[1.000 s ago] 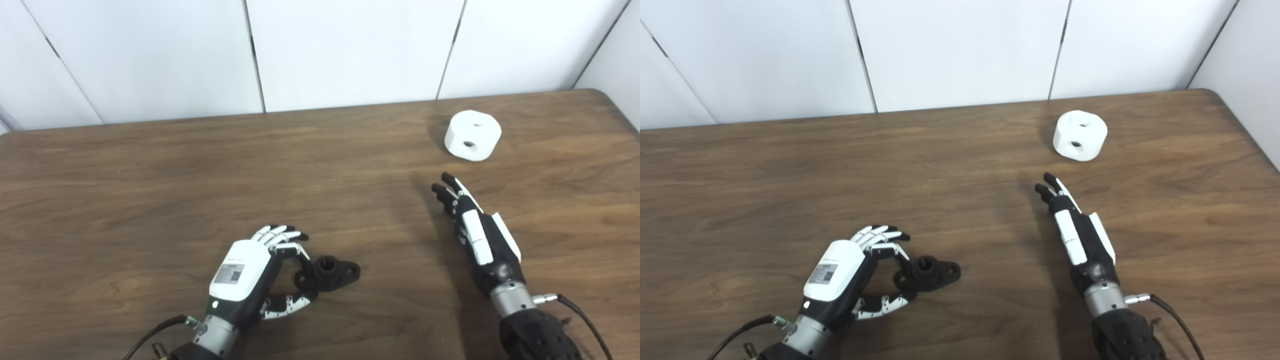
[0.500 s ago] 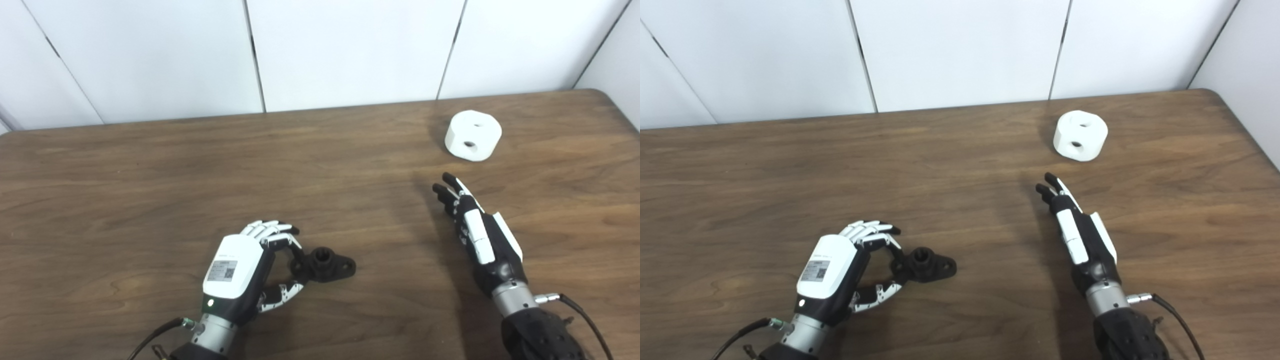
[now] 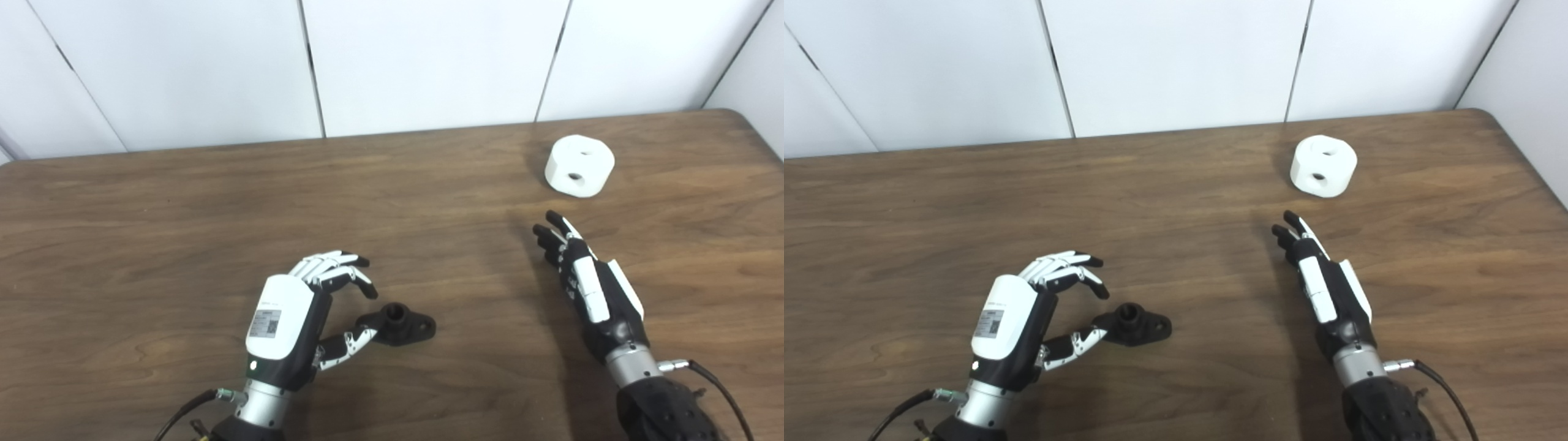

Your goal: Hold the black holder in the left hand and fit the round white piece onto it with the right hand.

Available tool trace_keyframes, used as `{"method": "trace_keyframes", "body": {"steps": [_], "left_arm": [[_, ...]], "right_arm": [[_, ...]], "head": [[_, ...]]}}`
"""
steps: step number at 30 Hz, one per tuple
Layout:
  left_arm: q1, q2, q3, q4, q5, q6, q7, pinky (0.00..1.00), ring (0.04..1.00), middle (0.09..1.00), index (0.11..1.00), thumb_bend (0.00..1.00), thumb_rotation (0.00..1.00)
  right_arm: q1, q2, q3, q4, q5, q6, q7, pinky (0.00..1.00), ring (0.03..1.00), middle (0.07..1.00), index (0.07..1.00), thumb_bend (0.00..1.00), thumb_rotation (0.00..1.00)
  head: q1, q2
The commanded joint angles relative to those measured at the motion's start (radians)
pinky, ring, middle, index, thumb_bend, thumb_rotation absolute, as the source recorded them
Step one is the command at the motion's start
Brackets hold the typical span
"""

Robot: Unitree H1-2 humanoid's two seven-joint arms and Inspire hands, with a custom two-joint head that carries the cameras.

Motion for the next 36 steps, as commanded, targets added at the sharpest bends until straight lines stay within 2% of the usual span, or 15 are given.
{"method": "trace_keyframes", "body": {"steps": [1,2,3,4,6,8,12,16,19,21,25,29,32,36], "left_arm": [[-0.013,-0.005,0.007,-0.027,0.002,-0.014,0.012,0.80,0.784,0.736,0.491,0.52,0.09],[-0.013,-0.004,0.007,-0.033,0.010,0.002,-0.007,0.81,0.785,0.739,0.492,0.52,0.09],[-0.013,-0.003,0.008,-0.038,0.016,0.013,-0.022,0.83,0.795,0.749,0.545,0.73,0.27],[-0.013,-0.002,0.007,-0.046,0.024,0.031,-0.047,0.84,0.798,0.752,0.562,0.80,0.34],[-0.014,-0.001,0.008,-0.057,0.031,0.051,-0.079,0.90,0.820,0.770,0.598,0.87,0.42],[-0.017,0.002,0.008,-0.068,0.033,0.068,-0.114,0.94,0.837,0.782,0.624,0.90,0.46],[-0.029,0.015,0.016,-0.092,0.023,0.100,-0.184,0.99,0.868,0.811,0.684,0.96,0.52],[-0.073,0.059,0.040,-0.165,-0.026,0.196,-0.374,1.00,0.920,0.877,0.755,1.00,0.51],[-0.102,0.078,0.065,-0.204,-0.070,0.253,-0.452,0.99,0.935,0.899,0.758,1.00,0.45],[-0.111,0.079,0.080,-0.210,-0.086,0.268,-0.459,0.98,0.935,0.894,0.733,1.00,0.42],[-0.112,0.077,0.098,-0.189,-0.093,0.244,-0.413,0.97,0.913,0.867,0.690,1.00,0.38],[-0.113,0.077,0.105,-0.178,-0.100,0.258,-0.411,0.95,0.898,0.853,0.658,1.00,0.35],[-0.115,0.073,0.112,-0.172,-0.107,0.278,-0.419,0.93,0.899,0.853,0.651,0.95,0.33],[-0.119,0.071,0.112,-0.143,-0.119,0.260,-0.401,0.92,0.893,0.848,0.627,0.94,0.28]], "right_arm": [[-0.010,0.005,-0.002,-0.018,0.005,0.001,0.009,0.97,0.937,0.902,0.950,0.70,1.00],[-0.010,0.003,-0.002,-0.018,0.003,0.001,0.010,0.98,0.938,0.901,0.949,0.70,1.00],[-0.010,0.003,-0.002,-0.017,0.001,0.000,0.010,0.98,0.938,0.900,0.949,0.70,1.00],[-0.010,0.000,-0.001,-0.016,-0.001,-0.001,0.012,0.99,0.938,0.900,0.949,0.70,1.00],[-0.010,-0.002,-0.002,-0.014,-0.002,-0.004,0.014,0.98,0.941,0.902,0.950,0.71,1.00],[-0.011,-0.001,-0.004,-0.011,0.003,-0.011,0.016,0.98,0.940,0.901,0.950,0.70,1.00],[-0.011,-0.001,-0.004,-0.014,-0.004,-0.009,0.015,0.96,0.936,0.899,0.950,0.70,1.00],[-0.010,-0.005,-0.005,-0.019,-0.010,-0.008,0.016,0.95,0.927,0.895,0.944,0.69,1.00],[-0.010,-0.006,-0.006,-0.018,-0.011,-0.009,0.017,0.95,0.932,0.894,0.945,0.67,1.00],[-0.010,-0.009,-0.006,-0.012,-0.015,-0.021,0.018,0.94,0.931,0.891,0.946,0.66,1.00],[-0.009,-0.011,-0.006,-0.011,-0.021,-0.020,0.019,0.93,0.928,0.890,0.948,0.67,1.00],[-0.009,-0.014,-0.007,-0.008,-0.015,-0.033,0.025,0.92,0.926,0.891,0.953,0.66,1.00],[-0.009,-0.012,-0.011,-0.009,-0.011,-0.031,0.023,0.91,0.922,0.890,0.951,0.66,1.00],[-0.010,-0.017,-0.014,-0.004,-0.009,-0.037,0.028,0.90,0.923,0.891,0.951,0.69,1.00]], "head": [[0.001,0.001],[0.002,0.002],[0.002,0.002],[0.002,0.002],[0.002,0.002],[0.002,0.002],[0.005,0.006],[0.008,0.009],[0.012,0.009],[0.014,0.009],[0.018,0.011],[0.021,0.014],[0.023,0.018],[0.026,0.021]]}}
